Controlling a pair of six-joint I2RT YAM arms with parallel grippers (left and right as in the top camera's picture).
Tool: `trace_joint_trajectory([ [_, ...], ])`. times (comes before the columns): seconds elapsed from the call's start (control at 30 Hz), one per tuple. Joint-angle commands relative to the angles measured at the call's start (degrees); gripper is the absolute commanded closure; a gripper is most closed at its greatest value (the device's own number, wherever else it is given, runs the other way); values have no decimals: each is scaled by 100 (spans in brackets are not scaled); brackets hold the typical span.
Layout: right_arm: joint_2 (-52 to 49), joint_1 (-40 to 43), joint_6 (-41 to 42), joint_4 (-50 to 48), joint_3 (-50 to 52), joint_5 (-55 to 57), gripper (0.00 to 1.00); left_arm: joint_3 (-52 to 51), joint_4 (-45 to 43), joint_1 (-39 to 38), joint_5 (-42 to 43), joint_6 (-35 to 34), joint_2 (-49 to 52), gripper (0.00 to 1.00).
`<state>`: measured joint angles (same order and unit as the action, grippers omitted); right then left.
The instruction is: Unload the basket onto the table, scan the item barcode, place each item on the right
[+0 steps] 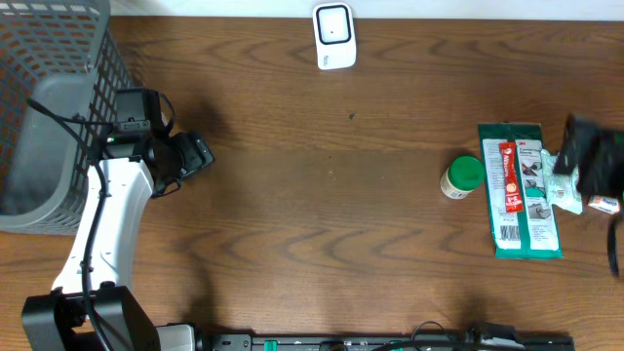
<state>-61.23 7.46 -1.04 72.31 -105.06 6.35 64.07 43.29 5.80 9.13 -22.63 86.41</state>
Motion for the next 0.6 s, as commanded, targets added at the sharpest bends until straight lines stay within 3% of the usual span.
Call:
trace_joint_trajectory([
  [0.0, 706, -417, -249, 125, 72, 461, 1, -59, 20, 24, 52, 33, -37, 12],
  [0.17, 2068, -824, -245, 227, 444, 308, 1, -59, 20, 24, 52, 33, -35, 12],
  [0.4, 4024, -907, -243, 186, 2063, -15, 1, -59, 20, 24, 52, 33, -37, 12],
  [0.57, 5302, -905, -243, -407, 3650, -216, 1, -59, 20, 24, 52, 33, -35, 12],
])
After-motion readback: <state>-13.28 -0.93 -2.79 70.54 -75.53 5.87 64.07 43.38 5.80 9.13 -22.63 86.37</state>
